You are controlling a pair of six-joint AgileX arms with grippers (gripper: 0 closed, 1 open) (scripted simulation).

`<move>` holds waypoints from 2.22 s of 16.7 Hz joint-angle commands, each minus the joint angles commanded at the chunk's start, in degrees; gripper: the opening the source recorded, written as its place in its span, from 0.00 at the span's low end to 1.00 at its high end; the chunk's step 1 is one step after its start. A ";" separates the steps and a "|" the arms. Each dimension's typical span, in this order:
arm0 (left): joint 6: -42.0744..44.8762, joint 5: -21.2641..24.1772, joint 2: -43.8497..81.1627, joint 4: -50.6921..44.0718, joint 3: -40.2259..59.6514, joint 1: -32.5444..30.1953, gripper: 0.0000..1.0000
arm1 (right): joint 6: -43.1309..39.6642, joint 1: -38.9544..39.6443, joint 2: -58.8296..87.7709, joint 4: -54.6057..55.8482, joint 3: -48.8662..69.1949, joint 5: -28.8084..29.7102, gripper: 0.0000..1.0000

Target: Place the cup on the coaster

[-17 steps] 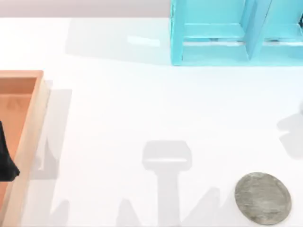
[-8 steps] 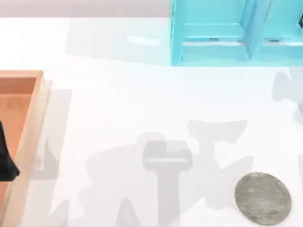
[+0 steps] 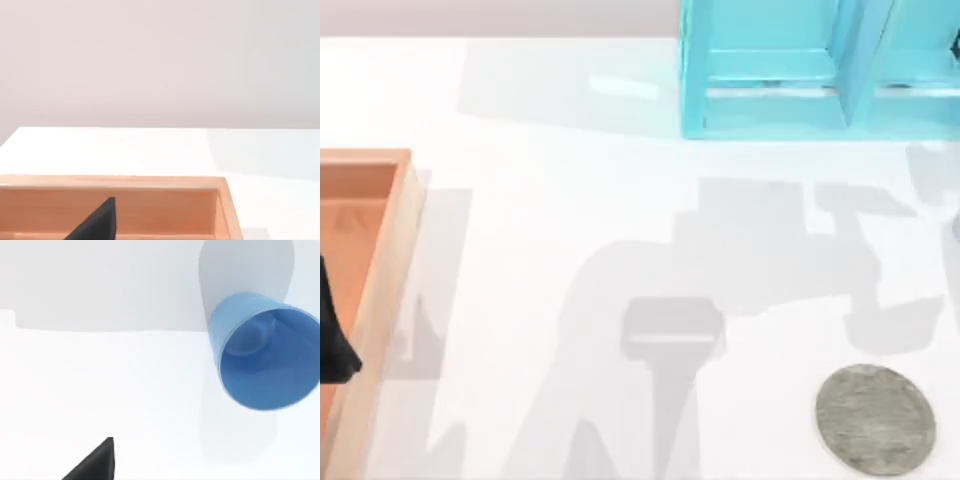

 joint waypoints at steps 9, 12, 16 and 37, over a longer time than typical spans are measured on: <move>0.00 0.00 0.00 0.00 0.00 0.00 1.00 | -3.02 -0.22 4.13 -2.28 3.11 0.06 1.00; 0.00 0.00 0.00 0.00 0.00 0.00 1.00 | -2.82 -0.30 4.76 1.71 -0.54 0.08 1.00; 0.00 0.00 0.00 0.00 0.00 0.00 1.00 | -2.82 -0.31 6.55 12.49 -8.76 0.09 1.00; 0.00 0.00 0.00 0.00 0.00 0.00 1.00 | -2.93 -0.37 7.81 18.37 -13.94 0.10 0.02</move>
